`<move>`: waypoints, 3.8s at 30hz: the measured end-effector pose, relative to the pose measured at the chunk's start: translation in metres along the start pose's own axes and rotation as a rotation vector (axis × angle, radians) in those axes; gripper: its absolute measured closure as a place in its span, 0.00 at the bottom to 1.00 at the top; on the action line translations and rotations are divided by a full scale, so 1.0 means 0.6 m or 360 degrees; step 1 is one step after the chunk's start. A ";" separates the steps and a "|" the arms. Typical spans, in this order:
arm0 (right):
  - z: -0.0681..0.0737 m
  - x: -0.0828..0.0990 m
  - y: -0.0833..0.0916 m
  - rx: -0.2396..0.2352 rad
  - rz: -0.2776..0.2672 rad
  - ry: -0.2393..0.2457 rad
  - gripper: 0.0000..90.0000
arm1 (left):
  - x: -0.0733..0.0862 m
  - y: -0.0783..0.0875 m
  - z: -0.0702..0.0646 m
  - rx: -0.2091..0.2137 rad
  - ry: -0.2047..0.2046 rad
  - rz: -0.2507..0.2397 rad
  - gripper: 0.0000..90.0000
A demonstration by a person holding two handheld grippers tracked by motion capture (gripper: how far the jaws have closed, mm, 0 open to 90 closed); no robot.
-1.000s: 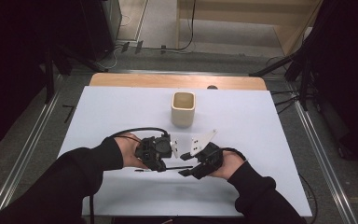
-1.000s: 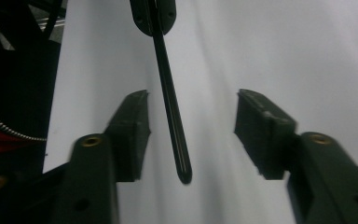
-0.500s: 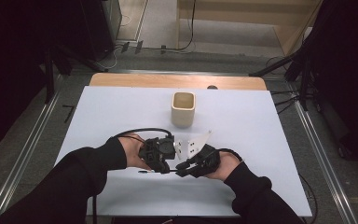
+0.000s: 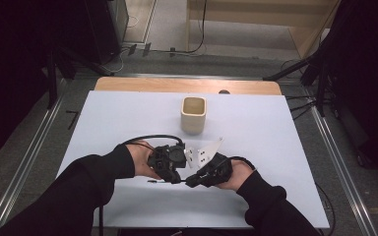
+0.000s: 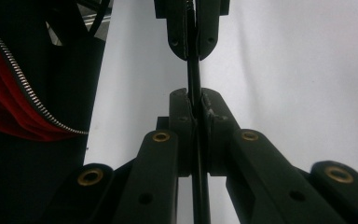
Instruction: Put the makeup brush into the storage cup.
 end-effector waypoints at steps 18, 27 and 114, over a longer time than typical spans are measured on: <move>-0.010 0.013 0.015 0.0020 0.0003 -0.0089 0.95 | 0.002 0.021 0.032 0.0215 0.0342 -0.0334 0.42; -0.015 0.024 0.032 0.0069 -0.0015 -0.0140 0.95 | 0.011 0.028 0.045 0.0217 0.0412 -0.0453 0.40; -0.008 0.049 0.059 0.0741 -0.0356 -0.0778 0.95 | 0.051 0.013 0.051 0.0200 0.1097 -0.1237 0.32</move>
Point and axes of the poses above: each handheld gripper's, and its own axes: y roughly backward along the jaws, x roughly out of its underside, z roughly to its left, the point moved 8 cm from there along -y, roughly forward along the jaws, and after that the axes turned 12 degrees about y, right-handed, at the moved point
